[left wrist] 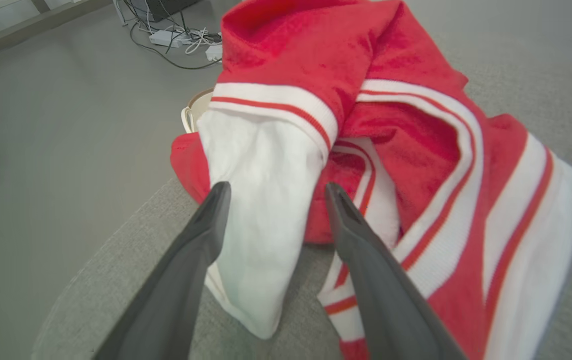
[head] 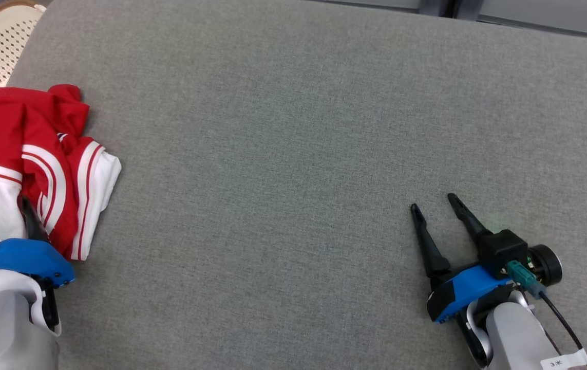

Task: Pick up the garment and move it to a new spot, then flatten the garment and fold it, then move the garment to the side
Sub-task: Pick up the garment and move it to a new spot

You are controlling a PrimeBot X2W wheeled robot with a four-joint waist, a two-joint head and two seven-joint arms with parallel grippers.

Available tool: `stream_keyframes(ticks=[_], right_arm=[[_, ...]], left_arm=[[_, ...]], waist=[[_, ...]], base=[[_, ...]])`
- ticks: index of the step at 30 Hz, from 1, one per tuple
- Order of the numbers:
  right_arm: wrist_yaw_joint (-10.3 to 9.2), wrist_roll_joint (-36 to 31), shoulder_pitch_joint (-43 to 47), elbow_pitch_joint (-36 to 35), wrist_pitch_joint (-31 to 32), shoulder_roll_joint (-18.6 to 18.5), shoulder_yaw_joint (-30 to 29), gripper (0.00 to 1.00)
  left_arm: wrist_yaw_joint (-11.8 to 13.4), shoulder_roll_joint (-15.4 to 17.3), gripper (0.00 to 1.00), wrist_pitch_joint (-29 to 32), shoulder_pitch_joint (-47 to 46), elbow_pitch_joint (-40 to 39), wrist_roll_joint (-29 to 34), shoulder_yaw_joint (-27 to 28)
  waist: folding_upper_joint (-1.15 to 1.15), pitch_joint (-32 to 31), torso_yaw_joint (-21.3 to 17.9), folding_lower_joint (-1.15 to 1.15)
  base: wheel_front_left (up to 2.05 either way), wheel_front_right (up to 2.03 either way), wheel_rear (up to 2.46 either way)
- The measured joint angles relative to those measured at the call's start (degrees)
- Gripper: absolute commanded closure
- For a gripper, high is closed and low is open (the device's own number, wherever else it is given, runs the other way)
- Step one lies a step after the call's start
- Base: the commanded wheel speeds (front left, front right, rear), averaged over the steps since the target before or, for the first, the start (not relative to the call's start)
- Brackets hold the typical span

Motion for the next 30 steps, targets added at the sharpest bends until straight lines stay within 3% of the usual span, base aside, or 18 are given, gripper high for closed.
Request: stream_keyframes(ticks=[6, 7, 8, 14, 24, 30], right_arm=[[0.00, -1.16, -1.19, -0.96, -0.21, 0.07, -0.78, 0.00], [0.00, -1.23, -1.29, -1.04, -0.21, 0.05, -0.86, 0.00], [0.00, -1.23, -1.29, -1.04, -0.21, 0.05, -0.86, 0.00], [-0.01, -0.92, -1.67, -0.68, -0.21, -0.21, -1.00, 0.00], [-0.09, 2.43, -0.76, 1.41, 0.30, -0.67, -0.23, 0.00], [-0.08, 5.95, 2.29, 2.31, 0.37, -0.67, 1.59, 0.00]], left_arm=[[0.15, 1.07, 0.00, 0.00, -3.78, 7.04, -0.35, 0.05], [0.21, 1.15, 0.29, -0.01, -4.33, 7.72, -0.51, 0.09], [0.21, 1.15, 1.00, -0.01, -4.33, 7.72, -0.51, 0.09], [-0.11, 1.10, 1.00, 0.02, -5.72, 5.91, -0.97, 0.30], [-3.09, -1.07, 1.00, 0.08, -4.83, -13.85, 1.87, -0.52], [-5.52, -4.69, 1.00, 0.08, -4.20, -24.80, 3.58, -6.24]], waist=[[0.00, 2.06, -0.32, 0.00], [0.00, 2.26, -0.30, 0.00], [0.00, 2.26, -0.30, 0.00], [0.00, 2.07, 0.15, 0.00], [0.00, -2.52, 0.69, 0.02], [0.00, -6.67, -1.84, 0.02]], base=[[0.00, 0.00, 0.00], [0.00, 0.00, 0.00], [0.00, 0.00, 0.00], [0.00, 0.00, 0.00], [0.00, 0.00, 0.00], [0.00, 0.00, 0.00]])
